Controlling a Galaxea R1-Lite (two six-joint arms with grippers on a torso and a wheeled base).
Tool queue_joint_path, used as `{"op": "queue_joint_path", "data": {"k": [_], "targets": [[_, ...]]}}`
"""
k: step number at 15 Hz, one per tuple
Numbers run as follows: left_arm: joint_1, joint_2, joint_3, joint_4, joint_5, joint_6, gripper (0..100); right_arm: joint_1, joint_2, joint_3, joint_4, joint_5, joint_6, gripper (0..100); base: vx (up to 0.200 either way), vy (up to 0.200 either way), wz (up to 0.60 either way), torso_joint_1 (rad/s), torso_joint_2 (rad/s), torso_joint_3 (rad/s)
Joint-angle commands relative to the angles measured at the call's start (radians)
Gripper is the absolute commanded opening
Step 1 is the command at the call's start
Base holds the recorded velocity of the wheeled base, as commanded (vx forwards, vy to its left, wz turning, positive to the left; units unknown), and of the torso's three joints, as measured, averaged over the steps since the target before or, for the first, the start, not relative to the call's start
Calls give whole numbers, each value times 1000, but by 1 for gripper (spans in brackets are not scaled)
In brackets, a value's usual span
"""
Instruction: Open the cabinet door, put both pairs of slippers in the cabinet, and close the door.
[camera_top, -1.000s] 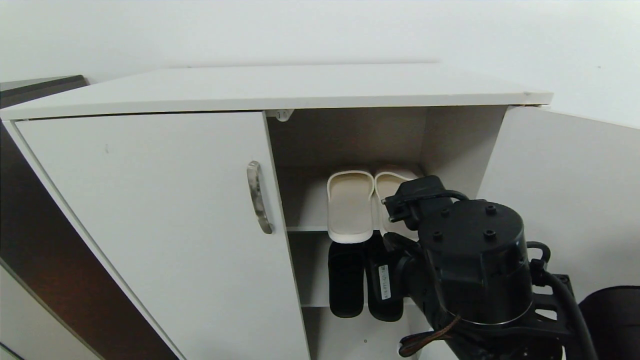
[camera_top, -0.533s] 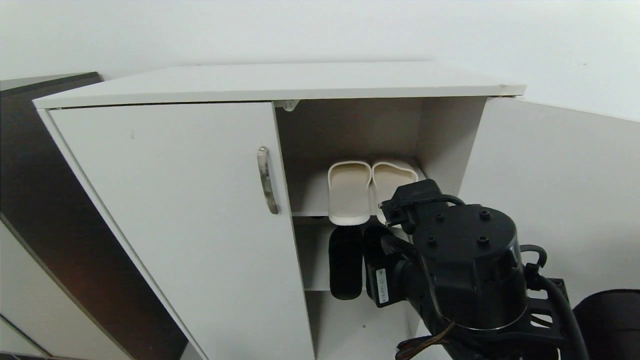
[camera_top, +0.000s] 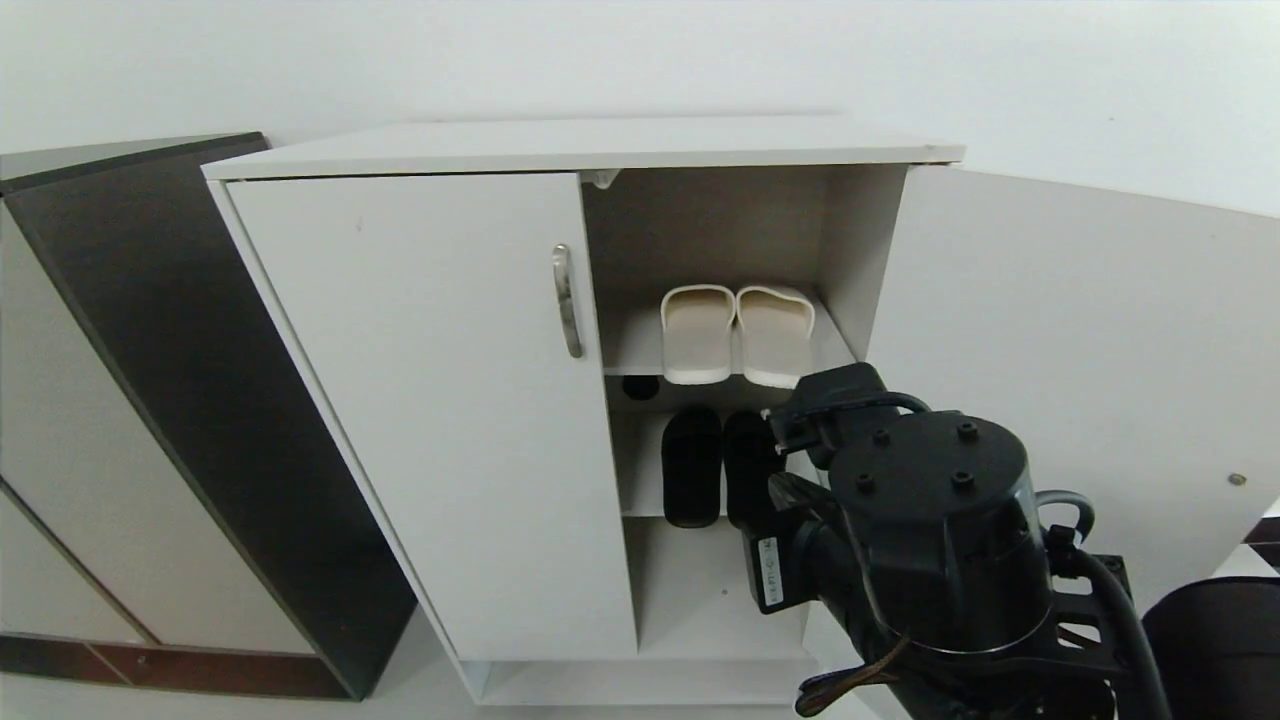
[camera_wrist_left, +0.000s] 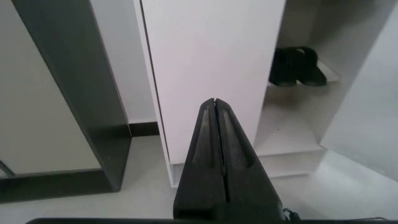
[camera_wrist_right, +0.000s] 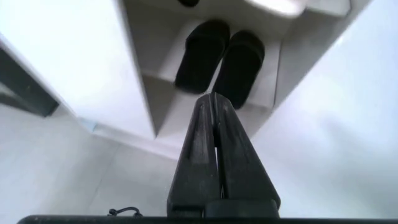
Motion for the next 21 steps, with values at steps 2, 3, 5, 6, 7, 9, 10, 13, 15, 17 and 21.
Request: {"op": "queue_joint_path", "data": {"k": [2, 3, 5, 6, 7, 9, 10, 13, 15, 17, 21], "targets": [[0, 0, 0, 0, 0, -2, 0, -7, 6, 4, -7, 1, -1, 0, -200, 0, 0, 2, 2, 2], [0, 0, 0, 0, 0, -2, 0, -29, 17, 5, -8, 4, 0, 0, -200, 0, 0, 2, -2, 2], [0, 0, 0, 0, 0, -2, 0, -82, 29, 5, -25, 59, 6, 0, -200, 0, 0, 0, 5, 2], [0, 0, 0, 0, 0, -2, 0, -99, 35, 4, -28, 71, 11, 0, -200, 0, 0, 2, 2, 2], [0, 0, 0, 0, 0, -2, 0, -113, 44, 4, -31, 74, 12, 0, -200, 0, 0, 2, 2, 2], [0, 0, 0, 0, 0, -2, 0, -129, 66, 13, -64, 73, 14, 0, -200, 0, 0, 5, 0, 0], [0, 0, 0, 0, 0, -2, 0, -142, 72, 25, -90, 73, 9, 0, 0, 0, 0, 0, 0, 0], [0, 0, 0, 0, 0, -2, 0, -164, 86, 53, -156, 80, -14, 0, 0, 0, 0, 0, 0, 0], [0, 0, 0, 0, 2, -2, 0, -167, 86, 59, -157, 80, -17, 0, 0, 0, 0, 0, 0, 0], [0, 0, 0, 0, 2, -3, 0, -168, 92, 64, -157, 80, -17, 0, 0, 0, 0, 0, 0, 0], [0, 0, 0, 0, 2, -2, 0, -175, 93, 70, -157, 80, -17, 0, 0, 0, 0, 0, 0, 0]]}}
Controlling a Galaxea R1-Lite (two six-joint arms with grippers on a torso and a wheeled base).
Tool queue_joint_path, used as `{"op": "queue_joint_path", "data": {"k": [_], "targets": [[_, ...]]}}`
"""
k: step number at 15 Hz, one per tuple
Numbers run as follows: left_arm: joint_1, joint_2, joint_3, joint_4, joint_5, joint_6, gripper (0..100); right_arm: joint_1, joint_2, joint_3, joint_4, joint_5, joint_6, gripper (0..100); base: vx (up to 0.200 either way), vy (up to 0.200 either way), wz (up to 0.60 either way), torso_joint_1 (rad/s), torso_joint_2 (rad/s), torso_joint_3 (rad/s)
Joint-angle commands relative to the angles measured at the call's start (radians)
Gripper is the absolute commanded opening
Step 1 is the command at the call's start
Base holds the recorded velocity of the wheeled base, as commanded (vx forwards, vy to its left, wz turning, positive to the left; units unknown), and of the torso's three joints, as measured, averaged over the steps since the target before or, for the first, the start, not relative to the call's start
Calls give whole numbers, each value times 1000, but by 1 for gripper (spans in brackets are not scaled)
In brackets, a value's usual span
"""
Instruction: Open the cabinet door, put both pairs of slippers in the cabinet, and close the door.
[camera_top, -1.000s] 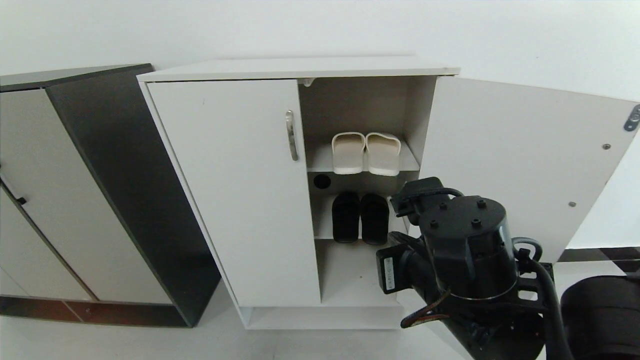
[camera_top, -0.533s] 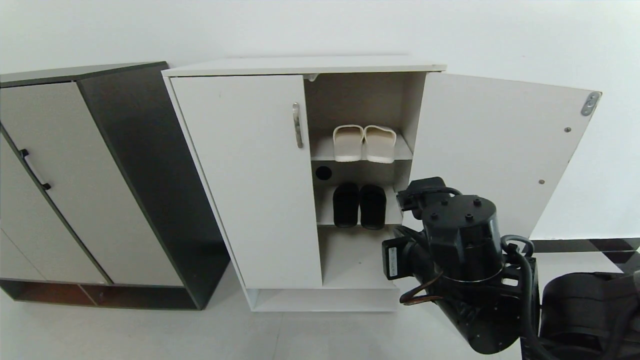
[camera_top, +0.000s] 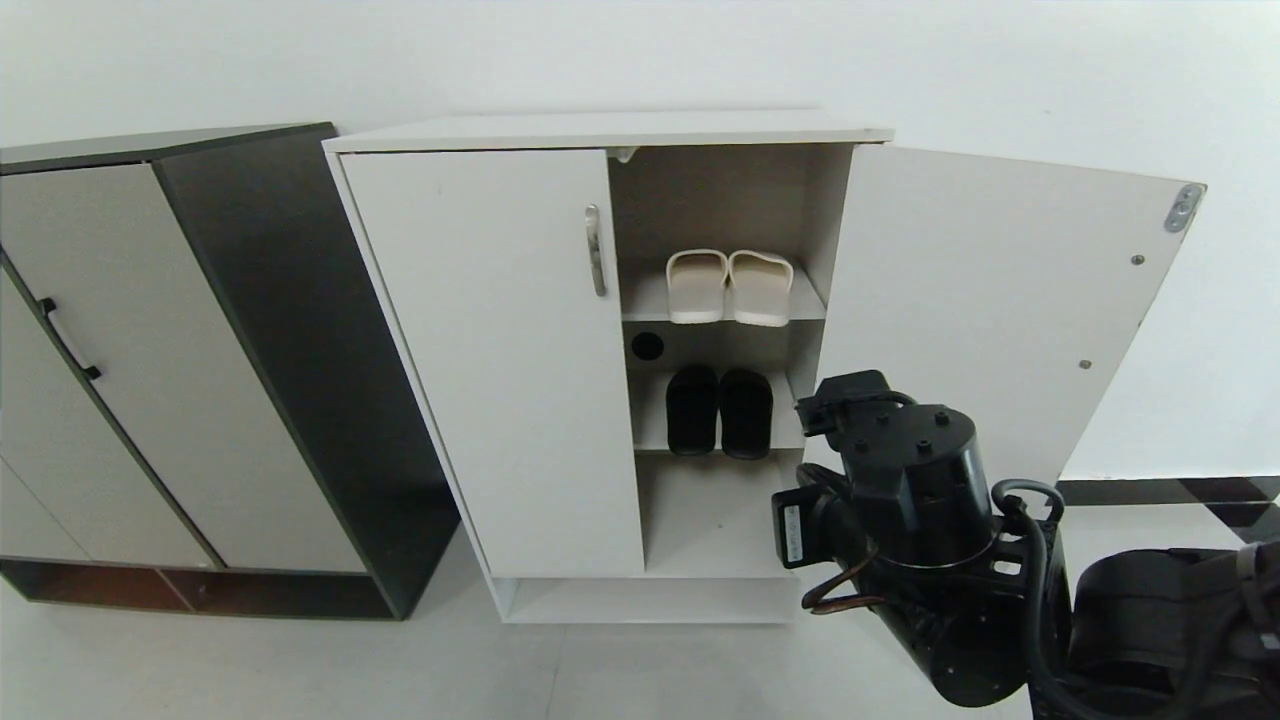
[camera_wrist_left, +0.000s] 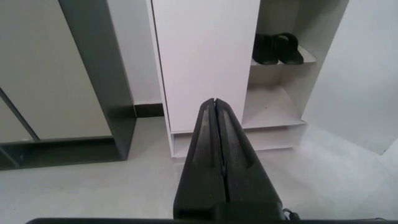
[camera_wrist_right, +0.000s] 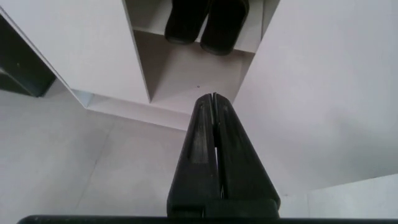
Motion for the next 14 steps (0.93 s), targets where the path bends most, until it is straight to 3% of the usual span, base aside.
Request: {"op": "queue_joint_path", "data": {"k": [1, 7, 11, 14], "targets": [[0, 0, 0, 0, 0, 1, 0, -1, 4, 6, 0, 0, 0, 0, 0, 0, 0, 0, 0, 0], [0, 0, 0, 0, 0, 1, 0, 0, 7, 22, 0, -2, 2, 0, 0, 0, 0, 0, 0, 0], [0, 0, 0, 0, 0, 1, 0, 0, 16, 22, 0, -2, 2, 0, 0, 0, 0, 22, -207, -305], [0, 0, 0, 0, 0, 1, 0, 0, 19, 24, 0, -2, 2, 0, 0, 0, 0, 45, -559, -362]]}}
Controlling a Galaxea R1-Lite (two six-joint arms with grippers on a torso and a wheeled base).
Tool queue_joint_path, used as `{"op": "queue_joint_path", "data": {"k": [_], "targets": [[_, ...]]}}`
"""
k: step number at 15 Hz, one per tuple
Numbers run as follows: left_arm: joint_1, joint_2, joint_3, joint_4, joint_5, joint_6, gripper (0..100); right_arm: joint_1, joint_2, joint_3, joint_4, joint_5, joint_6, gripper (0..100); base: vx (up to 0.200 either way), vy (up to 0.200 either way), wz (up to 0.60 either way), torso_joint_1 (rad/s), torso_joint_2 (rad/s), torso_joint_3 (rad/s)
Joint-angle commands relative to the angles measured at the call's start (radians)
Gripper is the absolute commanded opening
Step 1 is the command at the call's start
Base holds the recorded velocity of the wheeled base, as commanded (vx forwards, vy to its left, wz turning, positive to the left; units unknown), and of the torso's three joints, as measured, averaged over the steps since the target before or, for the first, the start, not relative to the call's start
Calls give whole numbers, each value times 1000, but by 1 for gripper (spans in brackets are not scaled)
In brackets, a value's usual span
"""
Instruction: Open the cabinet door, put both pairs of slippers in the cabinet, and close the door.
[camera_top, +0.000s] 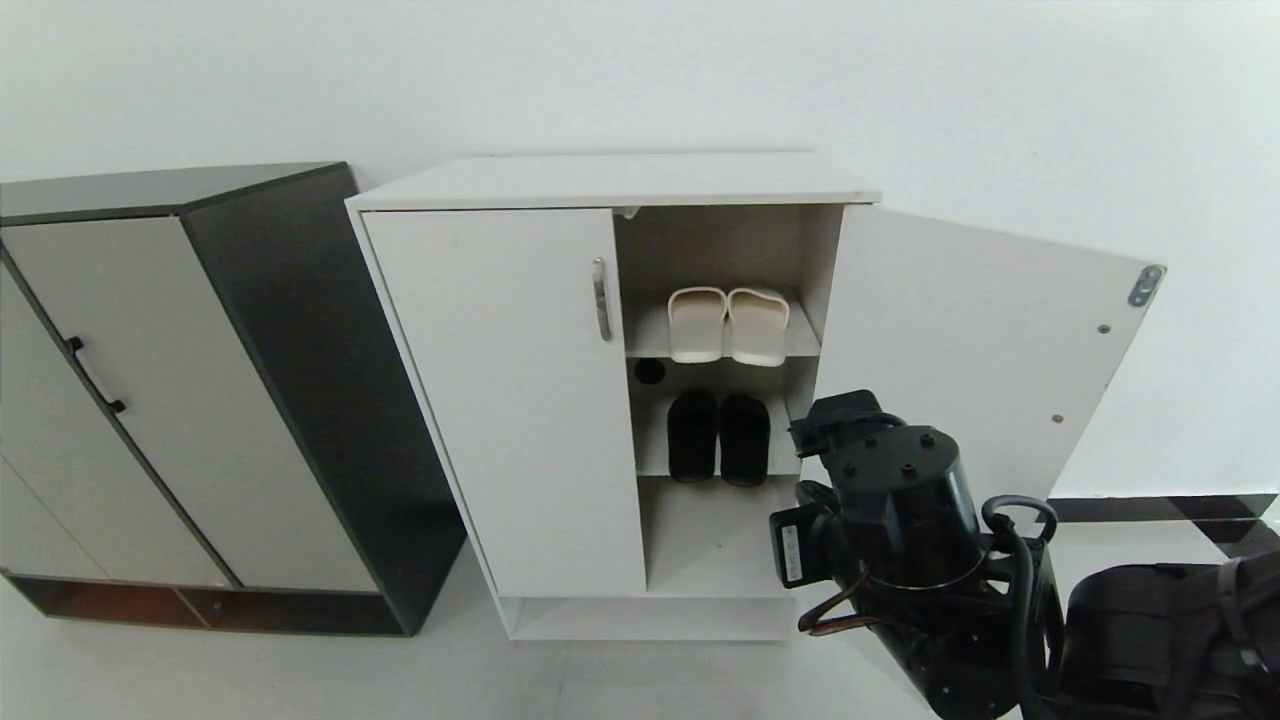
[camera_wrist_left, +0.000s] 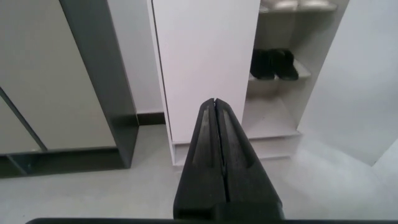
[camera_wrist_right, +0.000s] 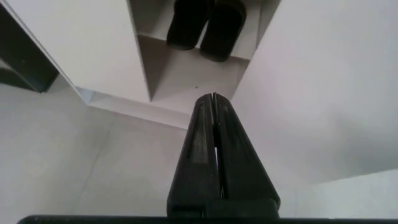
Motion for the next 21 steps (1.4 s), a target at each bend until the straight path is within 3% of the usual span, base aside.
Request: {"op": "queue_joint_path", "data": {"k": [1, 21], "targets": [[-1, 0, 0, 1, 0, 1, 0, 0, 3, 1, 0, -1, -1, 0, 0, 0, 0, 110, -481, -344], [-1, 0, 0, 1, 0, 1, 0, 17, 11, 12, -46, -7, -7, 0, 0, 0, 0, 172, -476, -310]]}}
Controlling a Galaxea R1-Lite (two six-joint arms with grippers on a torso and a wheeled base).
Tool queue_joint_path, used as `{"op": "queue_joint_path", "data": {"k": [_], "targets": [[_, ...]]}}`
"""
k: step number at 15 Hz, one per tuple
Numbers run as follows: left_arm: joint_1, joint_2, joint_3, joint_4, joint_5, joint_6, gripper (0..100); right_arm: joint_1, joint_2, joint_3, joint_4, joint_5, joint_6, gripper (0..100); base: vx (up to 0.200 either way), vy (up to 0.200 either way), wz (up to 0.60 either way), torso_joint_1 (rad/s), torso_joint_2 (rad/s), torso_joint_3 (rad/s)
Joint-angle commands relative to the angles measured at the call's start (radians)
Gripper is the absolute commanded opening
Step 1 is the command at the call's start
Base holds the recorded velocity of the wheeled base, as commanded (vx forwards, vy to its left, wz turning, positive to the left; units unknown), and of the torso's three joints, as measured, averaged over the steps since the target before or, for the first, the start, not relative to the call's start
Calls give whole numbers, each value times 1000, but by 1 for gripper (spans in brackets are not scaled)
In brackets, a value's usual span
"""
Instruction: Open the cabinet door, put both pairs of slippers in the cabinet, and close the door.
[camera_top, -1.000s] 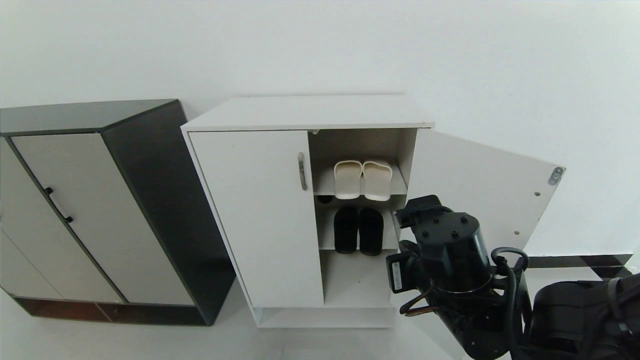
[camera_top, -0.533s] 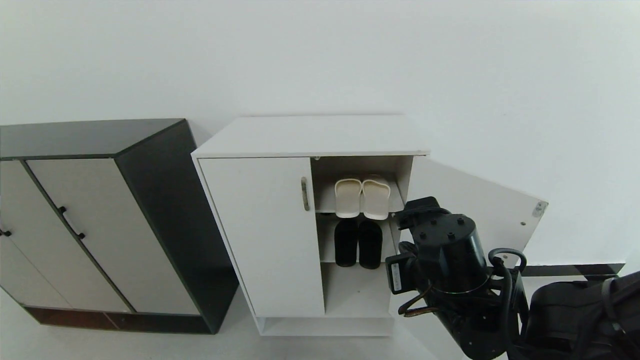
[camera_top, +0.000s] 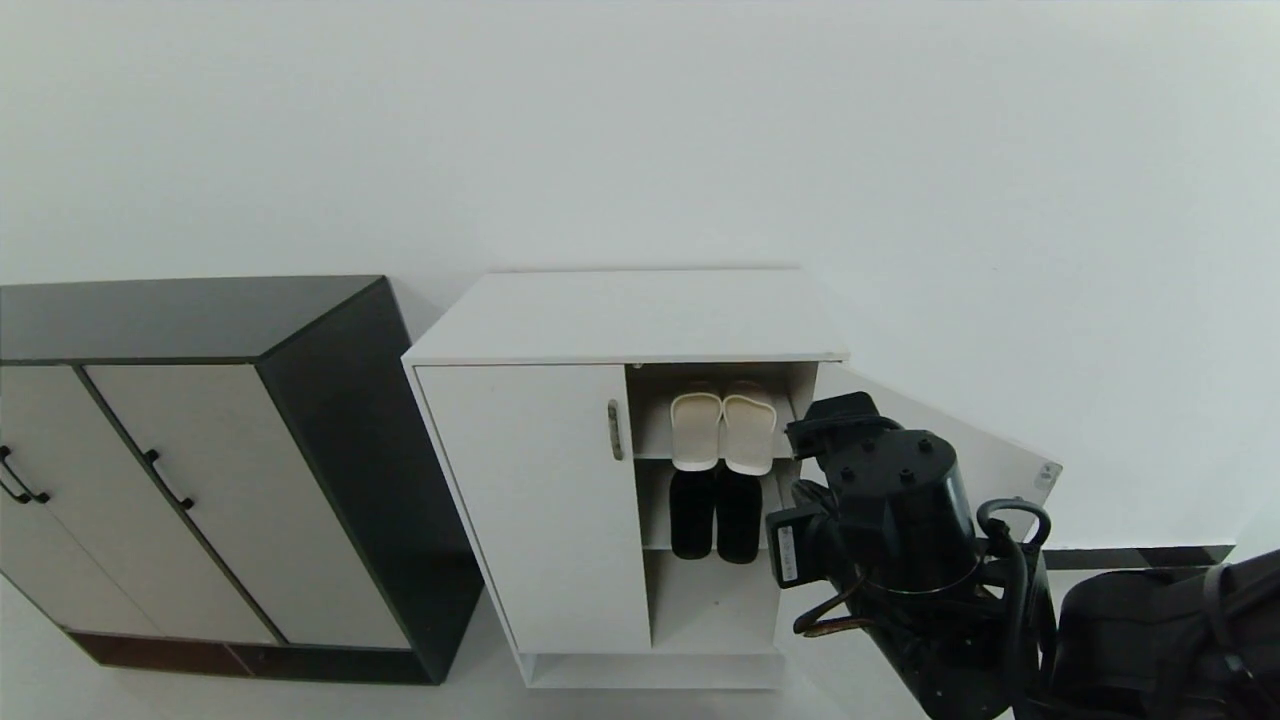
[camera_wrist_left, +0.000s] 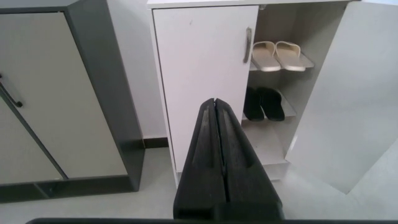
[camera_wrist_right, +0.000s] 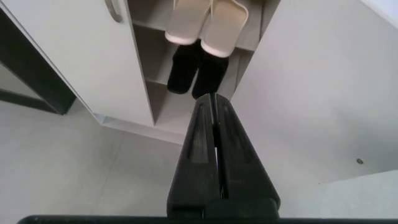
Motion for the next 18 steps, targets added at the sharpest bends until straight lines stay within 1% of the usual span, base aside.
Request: {"op": "queue_joint_path", "data": {"k": [1, 10, 18], "targets": [[0, 0, 0, 0, 0, 0, 0, 0, 0, 6, -4, 2, -5, 0, 0, 0, 0, 71, -154, -90], [0, 0, 0, 0, 0, -1, 0, 5, 2, 13, -6, 0, -16, 0, 0, 0, 0, 4, -9, -5], [0, 0, 0, 0, 6, -1, 0, 6, 2, 15, -7, -2, -20, 0, 0, 0, -600, 5, 1, 3]]}}
